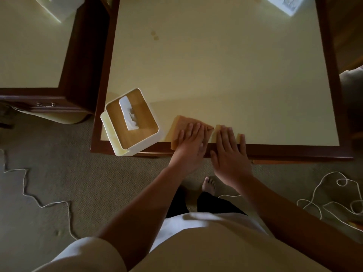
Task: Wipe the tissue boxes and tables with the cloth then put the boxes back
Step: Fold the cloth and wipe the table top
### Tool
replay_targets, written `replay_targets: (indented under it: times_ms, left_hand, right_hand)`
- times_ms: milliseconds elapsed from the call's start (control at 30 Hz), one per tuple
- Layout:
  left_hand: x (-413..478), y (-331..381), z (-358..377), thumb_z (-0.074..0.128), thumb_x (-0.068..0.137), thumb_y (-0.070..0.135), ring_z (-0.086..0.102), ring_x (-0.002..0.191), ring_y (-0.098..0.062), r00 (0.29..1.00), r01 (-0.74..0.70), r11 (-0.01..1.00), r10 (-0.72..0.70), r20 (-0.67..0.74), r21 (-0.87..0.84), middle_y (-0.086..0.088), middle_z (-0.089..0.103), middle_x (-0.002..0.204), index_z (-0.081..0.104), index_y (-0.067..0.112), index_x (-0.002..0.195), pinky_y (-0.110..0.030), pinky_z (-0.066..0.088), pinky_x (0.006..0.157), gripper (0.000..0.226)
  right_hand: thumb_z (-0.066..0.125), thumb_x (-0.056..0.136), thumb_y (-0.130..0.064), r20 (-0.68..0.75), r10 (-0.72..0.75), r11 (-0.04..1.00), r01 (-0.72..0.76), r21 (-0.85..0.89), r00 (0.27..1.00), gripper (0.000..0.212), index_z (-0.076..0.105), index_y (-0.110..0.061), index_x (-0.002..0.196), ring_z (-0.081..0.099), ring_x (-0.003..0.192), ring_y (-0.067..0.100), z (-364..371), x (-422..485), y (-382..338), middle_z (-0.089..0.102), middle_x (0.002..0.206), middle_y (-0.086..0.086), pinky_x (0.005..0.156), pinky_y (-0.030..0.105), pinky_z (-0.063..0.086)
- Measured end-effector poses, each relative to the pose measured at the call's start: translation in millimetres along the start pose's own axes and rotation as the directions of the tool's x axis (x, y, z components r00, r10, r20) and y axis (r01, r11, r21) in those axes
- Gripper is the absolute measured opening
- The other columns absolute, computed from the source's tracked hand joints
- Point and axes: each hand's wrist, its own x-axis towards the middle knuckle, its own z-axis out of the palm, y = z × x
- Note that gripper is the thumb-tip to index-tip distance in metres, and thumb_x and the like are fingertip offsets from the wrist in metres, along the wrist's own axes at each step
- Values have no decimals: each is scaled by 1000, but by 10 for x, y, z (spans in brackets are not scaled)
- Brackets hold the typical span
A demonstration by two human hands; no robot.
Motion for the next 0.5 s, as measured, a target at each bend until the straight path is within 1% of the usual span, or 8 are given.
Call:
replay_targets:
  times_ms: [67,100,167,233,300,367,433,500]
  left_hand:
    - [150,28,-61,28,113,25,-15,162,-18,1000,19,1000,-19,-9,-9,-2,-1,177,3,13,168,-32,-18,124,62]
    - [213,47,-95,29,112,24,-12,162,-18,999,28,1000,-29,-27,-10,-2,1,177,6,13,168,-32,-16,125,61]
    - [316,77,-167,31,113,21,-3,163,-17,995,48,998,-51,-87,-27,-2,11,176,18,14,167,-33,-9,128,57]
    - [384,63,-197,37,113,20,7,163,-17,986,43,995,-57,-157,-92,-2,23,174,31,14,164,-33,-1,131,51]
    - [461,21,-209,46,111,17,12,162,-16,976,21,989,-52,-214,-147,-2,30,171,40,15,160,-34,6,132,50]
    - [587,-14,-239,52,108,11,20,160,-18,957,40,972,-103,-270,-231,-2,38,168,48,17,156,-35,13,132,49]
    - [734,-23,-329,57,105,11,33,155,-21,922,83,947,-191,-337,-309,-2,51,159,57,18,148,-32,25,127,44]
    - [904,-51,-430,60,104,14,48,143,-23,880,115,927,-262,-396,-358,-4,61,148,64,17,141,-28,35,117,37]
  right_hand:
    - [16,106,-45,11,1,1000,-1,3,1000,72,9,-3,164,-7,160,28,-22,49,0,0,173,13,127,61,4]
    - [15,106,-45,15,-2,1000,2,11,1000,72,8,-3,164,-8,160,28,-29,68,-1,-1,173,13,128,60,3]
    - [14,106,-44,8,-20,999,20,26,1000,72,5,-3,164,-7,160,28,-59,135,19,-1,173,14,128,58,3]
    - [15,105,-42,-13,-45,998,45,41,999,72,7,-2,164,-5,160,30,-101,229,43,3,173,16,129,56,4]
    - [16,104,-41,-30,-49,997,51,62,998,72,9,-1,164,-5,160,31,-149,364,50,3,173,17,129,55,4]
    - [18,104,-40,-42,-38,996,41,73,998,71,11,-1,163,-5,160,31,-203,538,56,3,173,17,129,55,4]
    - [16,103,-40,-41,-36,997,39,65,998,72,11,-1,163,-5,160,32,-260,728,54,2,173,17,130,54,3]
    - [14,102,-41,-35,-42,997,45,64,998,73,10,-2,164,-5,160,32,-302,914,43,2,173,17,130,53,1]
